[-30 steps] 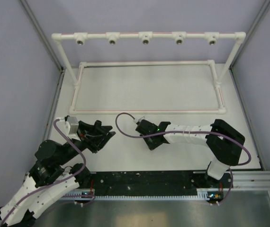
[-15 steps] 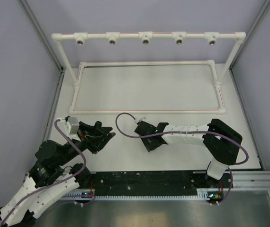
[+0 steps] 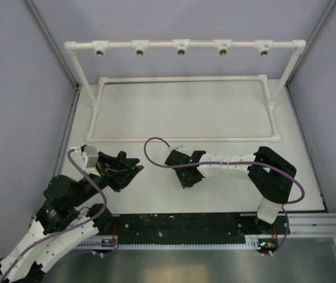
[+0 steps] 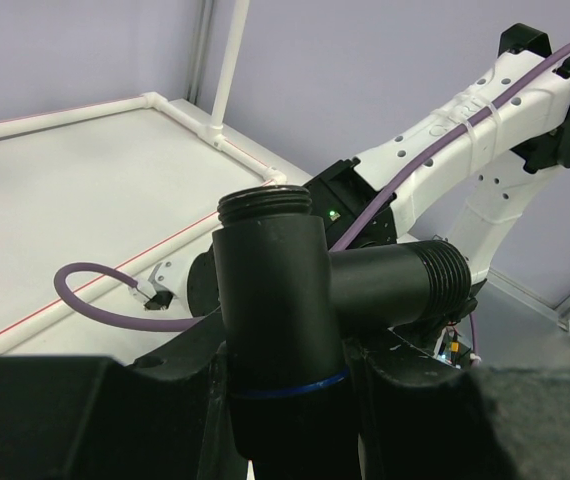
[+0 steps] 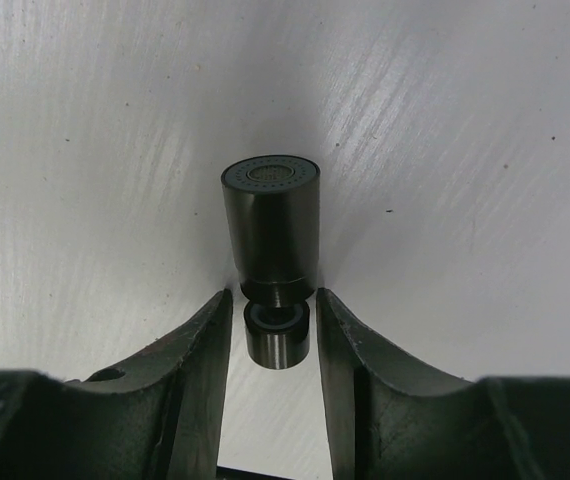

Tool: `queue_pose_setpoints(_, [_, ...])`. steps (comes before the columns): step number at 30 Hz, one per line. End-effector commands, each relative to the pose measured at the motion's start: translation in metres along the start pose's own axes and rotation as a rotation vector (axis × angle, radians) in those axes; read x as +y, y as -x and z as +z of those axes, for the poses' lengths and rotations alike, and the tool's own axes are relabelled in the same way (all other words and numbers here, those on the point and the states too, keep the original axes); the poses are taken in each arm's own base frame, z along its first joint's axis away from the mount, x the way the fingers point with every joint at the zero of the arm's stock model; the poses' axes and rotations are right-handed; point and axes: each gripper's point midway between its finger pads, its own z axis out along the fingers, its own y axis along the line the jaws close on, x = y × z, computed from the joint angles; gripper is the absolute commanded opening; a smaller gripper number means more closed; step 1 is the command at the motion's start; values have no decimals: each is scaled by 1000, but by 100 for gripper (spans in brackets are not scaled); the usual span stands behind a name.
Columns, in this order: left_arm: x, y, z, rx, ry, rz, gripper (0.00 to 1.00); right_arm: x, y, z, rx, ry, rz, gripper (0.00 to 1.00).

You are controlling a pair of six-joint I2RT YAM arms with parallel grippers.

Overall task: Install the water faucets
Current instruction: Pick up the adaptor at the center of the board.

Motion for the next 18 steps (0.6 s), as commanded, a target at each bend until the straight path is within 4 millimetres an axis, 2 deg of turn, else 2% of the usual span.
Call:
queue_pose_setpoints(1, [-5,19,-2,-75,-13,16,0,-16,-32,7,113,-97,-7,38])
queue_pose_setpoints(4, [-4,18,-1,-73,-10,16,0,-16,-34,9,123,-97,1,36])
queue_pose_setpoints(6, [-4,18,-1,-73,-10,17,0,-17,-36,11,130,-102,0,24])
queue_pose_setpoints(8, [-4,18,-2,-72,-8,19,0,-16,-36,13,128,-99,4,5])
queue_pose_setpoints(9, [-4,19,-2,-72,-8,20,0,-16,-37,14,127,-99,6,0])
queue_pose_setpoints(13, [-3,19,-3,-73,-2,21,0,-20,-23,6,47,-105,28,0])
queue_pose_setpoints(15, [-3,21,-5,-76,3,20,0,-21,-5,-5,-49,-95,72,0])
queue_pose_setpoints(18, [-1,25,-6,-87,23,13,0,-22,30,-38,-227,-48,189,0])
